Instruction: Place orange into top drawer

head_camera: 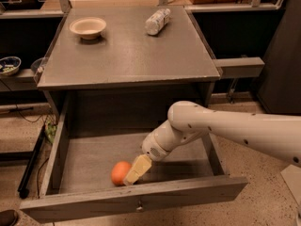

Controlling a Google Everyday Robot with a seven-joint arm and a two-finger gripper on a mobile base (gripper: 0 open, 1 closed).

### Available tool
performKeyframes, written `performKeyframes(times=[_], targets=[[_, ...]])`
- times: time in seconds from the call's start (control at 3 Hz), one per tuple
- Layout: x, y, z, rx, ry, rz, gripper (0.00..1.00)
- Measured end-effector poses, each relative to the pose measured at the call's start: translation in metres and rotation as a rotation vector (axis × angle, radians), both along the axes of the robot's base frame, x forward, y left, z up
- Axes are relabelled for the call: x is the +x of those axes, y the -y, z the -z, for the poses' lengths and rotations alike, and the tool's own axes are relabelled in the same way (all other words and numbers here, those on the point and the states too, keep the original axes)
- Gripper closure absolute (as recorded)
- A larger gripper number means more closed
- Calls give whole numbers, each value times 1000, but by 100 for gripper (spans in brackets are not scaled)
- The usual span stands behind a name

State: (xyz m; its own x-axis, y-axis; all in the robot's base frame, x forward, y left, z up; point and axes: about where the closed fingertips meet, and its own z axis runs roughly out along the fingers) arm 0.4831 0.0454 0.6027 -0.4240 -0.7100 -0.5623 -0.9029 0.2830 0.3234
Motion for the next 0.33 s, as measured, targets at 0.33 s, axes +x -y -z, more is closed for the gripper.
performKeyframes(times=[0.33], targets=[[0, 0, 0, 0, 0, 0, 0]])
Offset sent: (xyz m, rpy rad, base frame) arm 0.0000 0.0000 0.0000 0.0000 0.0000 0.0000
